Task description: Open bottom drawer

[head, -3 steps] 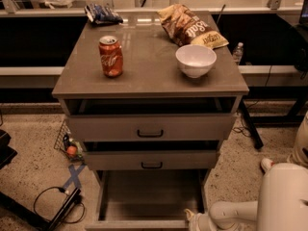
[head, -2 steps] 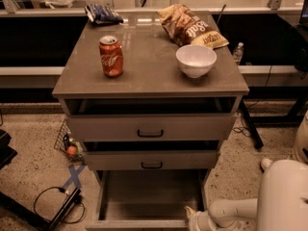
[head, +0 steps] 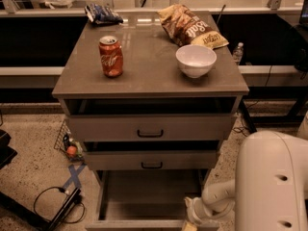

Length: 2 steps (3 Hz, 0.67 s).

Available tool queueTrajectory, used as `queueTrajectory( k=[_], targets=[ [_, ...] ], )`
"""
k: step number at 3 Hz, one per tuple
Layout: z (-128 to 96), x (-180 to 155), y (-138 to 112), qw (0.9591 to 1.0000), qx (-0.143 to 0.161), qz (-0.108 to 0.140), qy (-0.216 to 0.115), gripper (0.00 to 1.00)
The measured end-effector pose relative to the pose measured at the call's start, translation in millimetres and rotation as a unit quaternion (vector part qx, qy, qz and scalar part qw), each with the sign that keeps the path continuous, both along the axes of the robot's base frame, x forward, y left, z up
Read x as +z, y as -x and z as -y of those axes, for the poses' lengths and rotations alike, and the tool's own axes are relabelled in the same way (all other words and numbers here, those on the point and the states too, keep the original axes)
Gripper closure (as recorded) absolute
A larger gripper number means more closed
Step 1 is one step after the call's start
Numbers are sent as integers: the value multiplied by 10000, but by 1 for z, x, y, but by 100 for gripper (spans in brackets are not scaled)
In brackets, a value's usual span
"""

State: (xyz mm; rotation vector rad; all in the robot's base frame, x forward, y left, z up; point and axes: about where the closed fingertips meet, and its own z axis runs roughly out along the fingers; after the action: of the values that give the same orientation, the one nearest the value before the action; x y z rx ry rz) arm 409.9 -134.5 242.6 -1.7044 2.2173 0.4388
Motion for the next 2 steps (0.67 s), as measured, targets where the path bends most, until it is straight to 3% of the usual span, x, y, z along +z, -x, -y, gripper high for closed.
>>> queueTrajectory(
  k=[1, 2],
  targets=[
    [2, 13, -21, 9996, 145, 177, 148, 38],
    [-2, 11, -37, 9985, 351, 419, -31, 61]
  ],
)
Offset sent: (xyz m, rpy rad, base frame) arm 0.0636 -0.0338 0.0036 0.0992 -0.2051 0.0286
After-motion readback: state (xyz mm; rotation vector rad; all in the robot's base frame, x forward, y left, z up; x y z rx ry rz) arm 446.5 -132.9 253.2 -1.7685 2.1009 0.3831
